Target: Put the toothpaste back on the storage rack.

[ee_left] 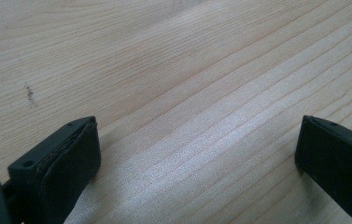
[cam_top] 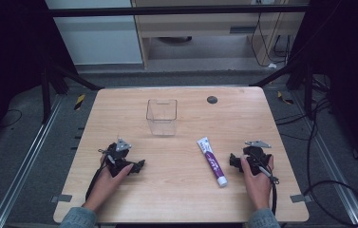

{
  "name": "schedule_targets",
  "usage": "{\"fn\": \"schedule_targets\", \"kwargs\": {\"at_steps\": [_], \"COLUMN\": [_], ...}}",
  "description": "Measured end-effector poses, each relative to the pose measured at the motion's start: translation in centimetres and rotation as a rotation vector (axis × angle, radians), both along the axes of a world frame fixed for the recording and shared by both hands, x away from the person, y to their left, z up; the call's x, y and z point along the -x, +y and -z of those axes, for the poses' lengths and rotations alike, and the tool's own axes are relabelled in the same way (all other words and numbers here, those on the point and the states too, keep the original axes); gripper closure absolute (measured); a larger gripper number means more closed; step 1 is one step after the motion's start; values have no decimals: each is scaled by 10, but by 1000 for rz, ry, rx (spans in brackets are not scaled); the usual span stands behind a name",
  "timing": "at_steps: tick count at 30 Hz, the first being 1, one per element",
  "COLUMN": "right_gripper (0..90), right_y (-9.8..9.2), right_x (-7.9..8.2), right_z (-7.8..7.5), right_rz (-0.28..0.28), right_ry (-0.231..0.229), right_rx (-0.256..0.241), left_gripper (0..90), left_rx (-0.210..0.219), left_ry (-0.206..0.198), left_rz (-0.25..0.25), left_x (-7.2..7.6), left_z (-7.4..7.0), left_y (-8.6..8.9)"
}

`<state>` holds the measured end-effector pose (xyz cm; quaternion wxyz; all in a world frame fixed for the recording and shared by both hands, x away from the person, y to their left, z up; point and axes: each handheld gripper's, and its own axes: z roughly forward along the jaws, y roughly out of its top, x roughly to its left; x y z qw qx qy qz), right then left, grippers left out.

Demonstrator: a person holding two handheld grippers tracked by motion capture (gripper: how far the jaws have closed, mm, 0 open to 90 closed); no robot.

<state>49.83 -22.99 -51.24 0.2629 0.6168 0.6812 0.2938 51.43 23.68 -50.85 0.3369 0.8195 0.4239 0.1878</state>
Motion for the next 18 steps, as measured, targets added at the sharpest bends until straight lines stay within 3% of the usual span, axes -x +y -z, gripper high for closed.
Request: {"fn": "schedule_targets", "kwargs": {"at_steps": [16, 18], "right_gripper": [6, 23], "right_y": [-2, -4], "right_x": [0, 1], "right_z": [0, -1], "right_rz": [-16, -23], "right_ry": [0, -4], "right_rx": [-6, -24], "left_gripper": [0, 0], "left_rx": [0, 0], "left_ry": [0, 0], "left_rz": [3, 2], "left_x": [0, 0], "left_z": [0, 0], "left_y": [0, 0]}}
